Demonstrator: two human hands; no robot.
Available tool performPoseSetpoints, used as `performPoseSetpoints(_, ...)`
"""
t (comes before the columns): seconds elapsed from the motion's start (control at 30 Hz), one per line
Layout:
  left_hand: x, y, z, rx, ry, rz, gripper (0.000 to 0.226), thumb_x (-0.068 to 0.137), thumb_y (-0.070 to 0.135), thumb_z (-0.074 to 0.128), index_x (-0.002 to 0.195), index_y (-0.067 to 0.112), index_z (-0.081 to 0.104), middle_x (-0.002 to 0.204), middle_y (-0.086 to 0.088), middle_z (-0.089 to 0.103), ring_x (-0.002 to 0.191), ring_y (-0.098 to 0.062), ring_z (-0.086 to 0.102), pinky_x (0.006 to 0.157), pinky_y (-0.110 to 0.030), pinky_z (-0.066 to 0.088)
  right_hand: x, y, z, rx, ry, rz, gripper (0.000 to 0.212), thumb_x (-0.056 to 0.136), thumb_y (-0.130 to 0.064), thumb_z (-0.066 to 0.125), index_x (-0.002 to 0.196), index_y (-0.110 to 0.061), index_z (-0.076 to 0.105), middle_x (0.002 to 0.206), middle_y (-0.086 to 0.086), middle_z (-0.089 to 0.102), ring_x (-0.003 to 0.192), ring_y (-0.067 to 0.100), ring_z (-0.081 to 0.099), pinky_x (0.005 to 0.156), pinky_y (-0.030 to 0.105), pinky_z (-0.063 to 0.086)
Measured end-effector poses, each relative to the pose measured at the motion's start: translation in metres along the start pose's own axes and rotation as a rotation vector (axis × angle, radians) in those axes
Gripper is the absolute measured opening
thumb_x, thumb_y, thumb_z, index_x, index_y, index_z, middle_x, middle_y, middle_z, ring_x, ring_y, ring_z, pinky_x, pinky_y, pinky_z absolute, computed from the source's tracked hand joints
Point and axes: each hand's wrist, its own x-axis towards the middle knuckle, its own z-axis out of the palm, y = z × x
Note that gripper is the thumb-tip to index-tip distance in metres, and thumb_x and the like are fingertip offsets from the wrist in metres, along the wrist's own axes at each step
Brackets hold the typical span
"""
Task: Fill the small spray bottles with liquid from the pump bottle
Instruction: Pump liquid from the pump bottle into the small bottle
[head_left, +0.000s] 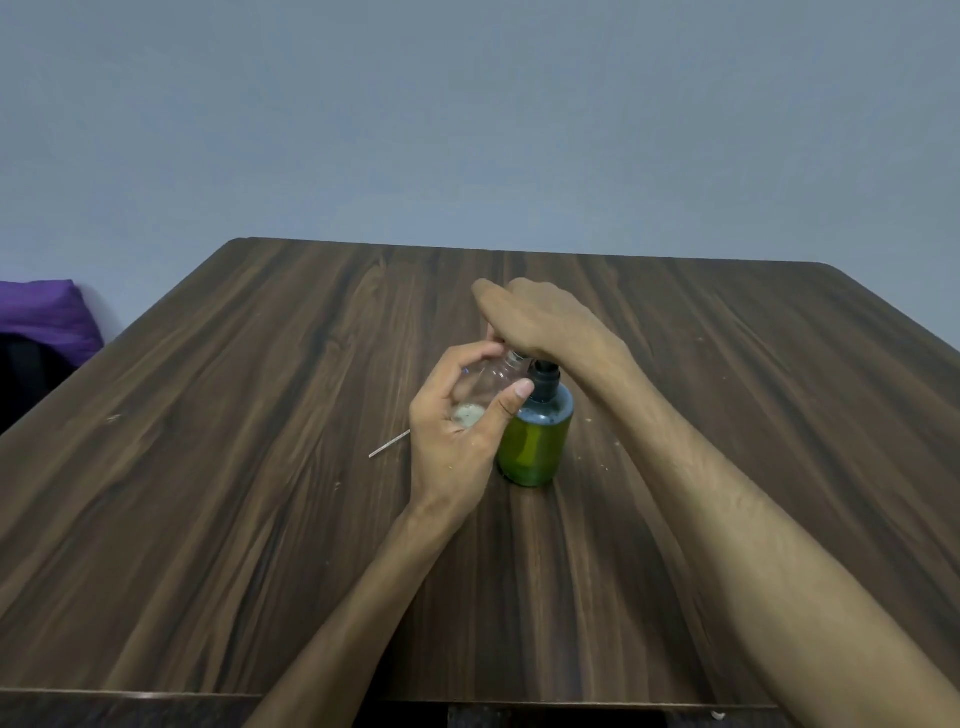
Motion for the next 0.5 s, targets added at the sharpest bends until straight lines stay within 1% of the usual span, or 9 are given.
performPoseSetpoints(0.1,-0.0012,0.0007,-0.0003,-0.018,0.003,-0.011,0.034,0.088,-0.004,0.081,0.117,0.004,0.067,0.108,0.002,0.078,0.102,-0.015,0.078,0.088,-0.022,0.058,0.0012,0.0024,0.0043,-0.038,0.001,-0.007,0.058,0.088,-0.049,0.023,0.079,-0.016,0.070,0.091,0.002,0.073,0.083,0.023,0.065,0.076,0.040,0.049)
performPoseSetpoints(0.23,-0.0021,0.0029,-0.0006,-0.029,-0.004,-0.015,0.033,0.088,0.001,0.080,0.117,0.009,0.067,0.108,0.006,0.080,0.100,-0.015,0.079,0.088,-0.024,0.059,0.0032,0.0020,0.0005,-0.034,0.025,-0.026,0.062,0.090,-0.049,0.021,0.078,-0.017,0.073,0.086,-0.001,0.074,0.083,0.022,0.066,0.074,0.039,0.049)
performPoseSetpoints(0.37,-0.0029,0.0009,-0.0007,-0.028,-0.016,-0.034,0.034,0.089,-0.002,0.081,0.118,0.009,0.067,0.109,-0.006,0.079,0.102,-0.022,0.079,0.090,-0.029,0.060,0.0028,0.0053,0.0056,-0.051,0.014,-0.017,0.061,0.094,-0.049,0.022,0.082,-0.016,0.072,0.089,0.001,0.073,0.081,0.021,0.065,0.072,0.038,0.047)
performPoseSetpoints(0.5,-0.0024,0.0036,-0.0009,-0.019,-0.010,-0.013,0.035,0.089,-0.002,0.080,0.117,0.013,0.066,0.109,-0.011,0.079,0.100,-0.019,0.079,0.088,-0.025,0.060,0.0031,0.0047,0.0010,-0.059,0.105,-0.049,0.060,0.098,-0.046,0.026,0.082,-0.015,0.075,0.084,0.000,0.073,0.079,0.020,0.065,0.069,0.036,0.044)
